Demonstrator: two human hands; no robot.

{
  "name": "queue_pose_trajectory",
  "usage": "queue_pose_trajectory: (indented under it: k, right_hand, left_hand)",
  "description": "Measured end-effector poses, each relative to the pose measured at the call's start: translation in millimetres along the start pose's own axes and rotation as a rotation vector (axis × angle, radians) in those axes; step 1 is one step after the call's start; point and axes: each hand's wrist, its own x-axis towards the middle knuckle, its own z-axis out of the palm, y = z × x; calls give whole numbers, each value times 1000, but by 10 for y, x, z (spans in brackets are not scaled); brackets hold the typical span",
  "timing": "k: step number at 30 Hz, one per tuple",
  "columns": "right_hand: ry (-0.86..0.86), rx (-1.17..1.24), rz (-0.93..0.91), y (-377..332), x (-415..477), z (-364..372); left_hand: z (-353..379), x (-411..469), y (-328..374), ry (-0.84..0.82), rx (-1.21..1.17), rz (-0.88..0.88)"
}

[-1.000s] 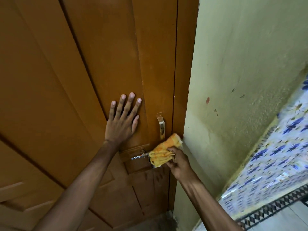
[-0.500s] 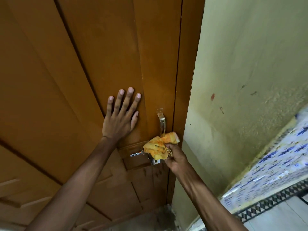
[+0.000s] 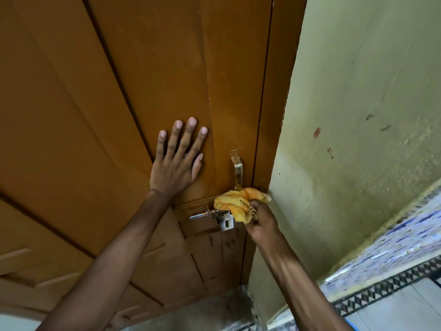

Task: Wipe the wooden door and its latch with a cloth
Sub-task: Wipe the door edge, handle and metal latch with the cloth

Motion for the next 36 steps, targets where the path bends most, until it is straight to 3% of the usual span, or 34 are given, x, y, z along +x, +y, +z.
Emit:
queue_pose_trajectory:
  k: [6,9,12,15,19,22,29,33,36]
  right_hand:
    - [-42,-143,49,189,-299,215]
    - [-25,-236,-31,142,-344,86]
    - [131,-537,-488,-5,-277,-157]
    - [89,-848,-956,-274,-240,-145]
    - [-1,-1178,-1172,-354,-217,49]
    - [-32,-1185,-1191,-304,-202,69]
    - [-215,-882,-831,-480,-260,162]
    - [-135,-804,-930,-561,-189,160]
    - [-95,-735,-822,-609,-133,76]
  left_hand:
    - [11,-8,4,7,18,4]
    - [-9,7,2,3,8,5]
    - [23,-19,12,-2,15,3]
    - [23,-12,3,2,13,-4]
    - [5,-5,4,8,0,-3]
    - [12,-10,8,10,4,-2]
    - [22,-9,6,25,12,1]
    - [25,-12,6,22,13,9]
    - [35,-16,8,23,21,6]
